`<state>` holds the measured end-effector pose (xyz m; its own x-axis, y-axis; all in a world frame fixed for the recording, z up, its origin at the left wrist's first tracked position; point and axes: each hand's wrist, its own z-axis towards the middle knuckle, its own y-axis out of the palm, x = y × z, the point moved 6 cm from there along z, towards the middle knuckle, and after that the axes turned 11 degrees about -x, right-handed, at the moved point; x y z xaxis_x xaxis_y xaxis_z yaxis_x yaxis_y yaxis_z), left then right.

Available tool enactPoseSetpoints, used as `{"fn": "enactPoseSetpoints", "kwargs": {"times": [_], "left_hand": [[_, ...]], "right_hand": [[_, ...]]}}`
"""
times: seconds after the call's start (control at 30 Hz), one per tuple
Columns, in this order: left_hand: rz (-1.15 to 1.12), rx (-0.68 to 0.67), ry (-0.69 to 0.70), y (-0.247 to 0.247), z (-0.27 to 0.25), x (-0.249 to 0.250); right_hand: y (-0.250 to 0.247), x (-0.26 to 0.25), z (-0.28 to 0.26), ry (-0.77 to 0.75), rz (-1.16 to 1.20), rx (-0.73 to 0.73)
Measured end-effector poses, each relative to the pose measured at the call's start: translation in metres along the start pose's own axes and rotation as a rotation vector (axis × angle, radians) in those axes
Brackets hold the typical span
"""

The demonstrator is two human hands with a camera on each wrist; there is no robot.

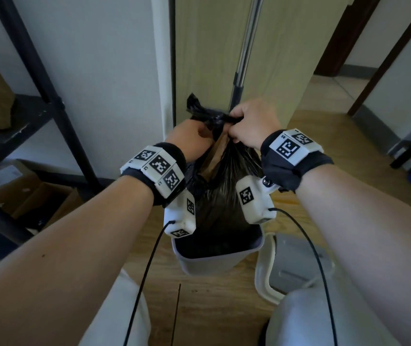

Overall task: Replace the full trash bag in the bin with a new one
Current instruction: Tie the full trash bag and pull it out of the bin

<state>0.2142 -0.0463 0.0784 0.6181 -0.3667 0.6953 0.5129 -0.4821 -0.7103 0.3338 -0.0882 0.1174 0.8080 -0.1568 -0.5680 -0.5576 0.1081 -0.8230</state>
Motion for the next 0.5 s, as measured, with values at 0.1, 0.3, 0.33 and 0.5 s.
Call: {"fn": "enactPoseSetpoints", "kwargs": {"times": [0.1,0.3,0.33,0.5], "left_hand": [[-0.046,0.095,0.056,-0.018,-0.003,0.019],[-0.112,0.222,0.162,-0.034,0.0,0.059],[-0.147,0.215,0.183,-0.032,0.002,0.066],[-0.446,0.026,0.31,-0.006,0.023,0.088]], "right_hand": [[-0.035,-0.009,-0.001,0.015,-0.003,0.083],[-0.099,-0.016,-0.007,0.058,0.016,0.28],[-0.108,-0.014,-0.008,0.071,0.015,0.32],[-0.146,0.013,-0.006,0.17,0.03,0.466]]}}
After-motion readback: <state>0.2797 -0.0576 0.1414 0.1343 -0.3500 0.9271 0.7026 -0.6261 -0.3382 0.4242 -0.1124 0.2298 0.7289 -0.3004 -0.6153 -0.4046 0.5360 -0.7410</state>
